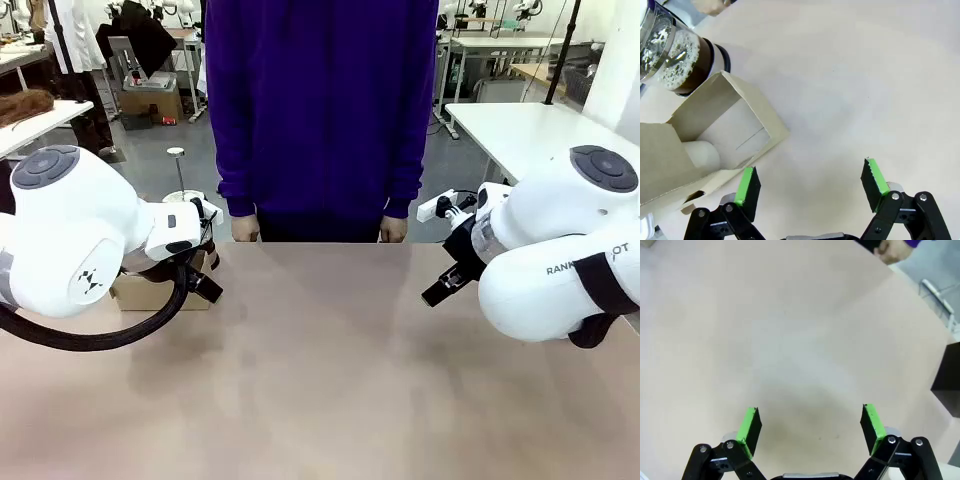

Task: Pour a drink into a cup and package it in a carrier.
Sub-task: Pick up the 600 ml Paper Cup and place it in the middle top area of the table.

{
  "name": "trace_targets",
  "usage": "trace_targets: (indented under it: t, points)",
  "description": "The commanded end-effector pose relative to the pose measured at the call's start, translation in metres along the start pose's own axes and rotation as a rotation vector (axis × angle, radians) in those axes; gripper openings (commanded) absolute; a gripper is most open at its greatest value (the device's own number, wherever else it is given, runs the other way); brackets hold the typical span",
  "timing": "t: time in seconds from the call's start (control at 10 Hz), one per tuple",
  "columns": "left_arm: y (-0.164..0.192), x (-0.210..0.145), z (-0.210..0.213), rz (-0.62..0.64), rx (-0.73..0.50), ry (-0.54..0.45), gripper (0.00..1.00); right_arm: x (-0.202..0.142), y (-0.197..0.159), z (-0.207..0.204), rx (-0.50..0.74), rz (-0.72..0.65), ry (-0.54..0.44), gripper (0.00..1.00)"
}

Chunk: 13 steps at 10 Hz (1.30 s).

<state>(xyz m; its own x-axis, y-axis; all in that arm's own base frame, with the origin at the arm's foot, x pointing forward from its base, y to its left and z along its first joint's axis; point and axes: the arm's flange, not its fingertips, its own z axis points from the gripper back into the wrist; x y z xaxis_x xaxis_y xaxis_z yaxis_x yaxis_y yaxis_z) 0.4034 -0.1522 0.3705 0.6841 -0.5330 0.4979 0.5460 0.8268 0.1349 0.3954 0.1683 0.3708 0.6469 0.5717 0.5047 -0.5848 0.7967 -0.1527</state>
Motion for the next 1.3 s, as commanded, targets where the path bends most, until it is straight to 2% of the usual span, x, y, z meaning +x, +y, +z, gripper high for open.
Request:
trace_targets:
  t: [0.0,0.8,0.9,1.2]
  points:
    - [0.000,0.000,0.000,0.000,0.000,0.000,1.00,0.000,0.000,0.000,0.000,0.000,0.000,1.00]
    - [0.000,0.000,0.000,0.000,0.000,0.000,1.00,0.000,0.000,0.000,0.000,0.001,0.001,1.00]
    - [0.000,0.000,0.000,0.000,0.000,0.000,1.00,0.020,-0.013,0.011,-0.025,-0.034,-0.002,1.00]
    - [0.000,0.000,0.000,0.000,0.000,0.000,1.00,0.108,-0.096,0.062,0.097,-0.087,0.017,1.00]
